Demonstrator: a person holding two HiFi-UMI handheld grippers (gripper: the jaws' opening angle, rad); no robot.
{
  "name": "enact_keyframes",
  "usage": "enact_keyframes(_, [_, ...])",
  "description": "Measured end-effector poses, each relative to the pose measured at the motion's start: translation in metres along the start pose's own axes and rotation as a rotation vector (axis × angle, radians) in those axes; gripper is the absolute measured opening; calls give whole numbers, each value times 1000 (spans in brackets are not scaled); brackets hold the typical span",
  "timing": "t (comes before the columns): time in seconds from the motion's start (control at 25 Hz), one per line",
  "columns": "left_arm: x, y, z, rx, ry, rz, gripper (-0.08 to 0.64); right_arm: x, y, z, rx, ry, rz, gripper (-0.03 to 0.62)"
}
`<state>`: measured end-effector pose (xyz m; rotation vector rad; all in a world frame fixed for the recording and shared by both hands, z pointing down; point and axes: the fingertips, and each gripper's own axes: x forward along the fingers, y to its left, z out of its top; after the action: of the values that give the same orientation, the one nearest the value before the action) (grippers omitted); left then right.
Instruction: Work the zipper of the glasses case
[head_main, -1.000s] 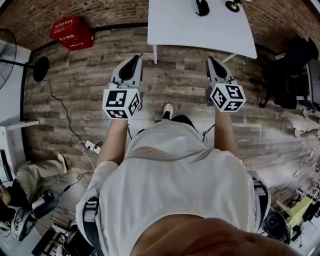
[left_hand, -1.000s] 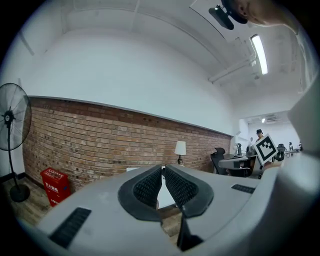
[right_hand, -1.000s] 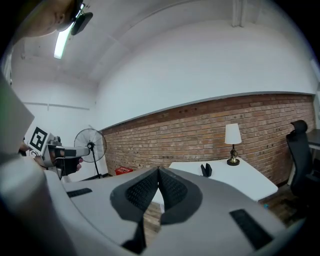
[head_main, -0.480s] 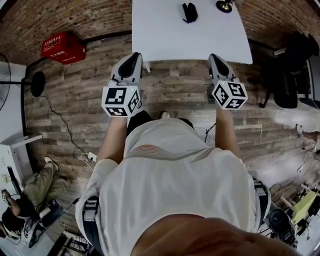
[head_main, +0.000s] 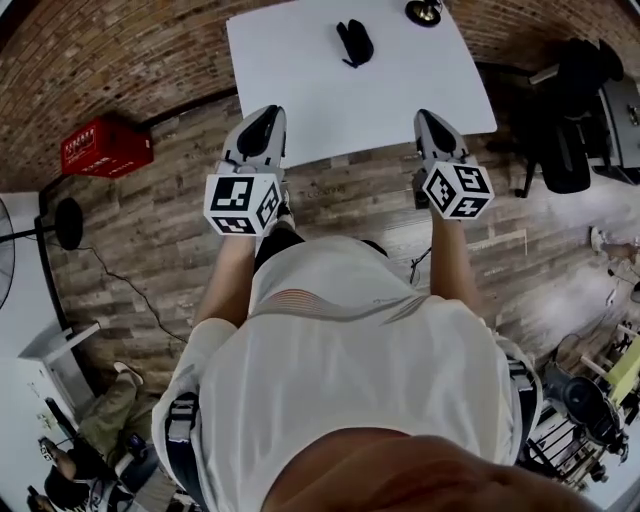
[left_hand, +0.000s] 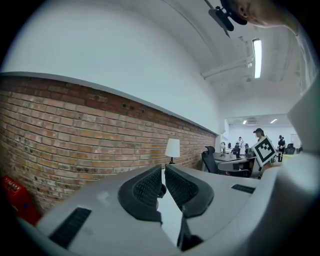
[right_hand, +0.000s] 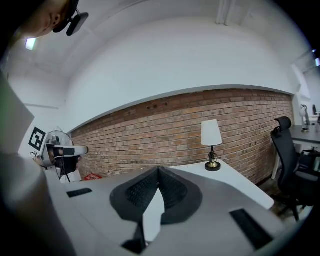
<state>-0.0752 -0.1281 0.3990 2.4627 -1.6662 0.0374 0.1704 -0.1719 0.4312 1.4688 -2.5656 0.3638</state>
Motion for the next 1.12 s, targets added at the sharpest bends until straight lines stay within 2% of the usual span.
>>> enact_keyframes(0.36, [95, 96, 17, 9, 41, -163, 32, 95, 5, 28, 24, 10, -156, 51])
enact_keyframes(0.56, [132, 131, 17, 5, 68, -230, 32, 133, 9, 37, 2, 11, -208, 51])
enact_keyframes(0.8, [164, 132, 13, -1, 96, -251, 32, 146, -11, 32, 28, 37, -241, 52])
enact_keyframes(1.12, [181, 110, 8, -6, 110, -206, 32, 156, -48, 30, 28, 63, -200, 52])
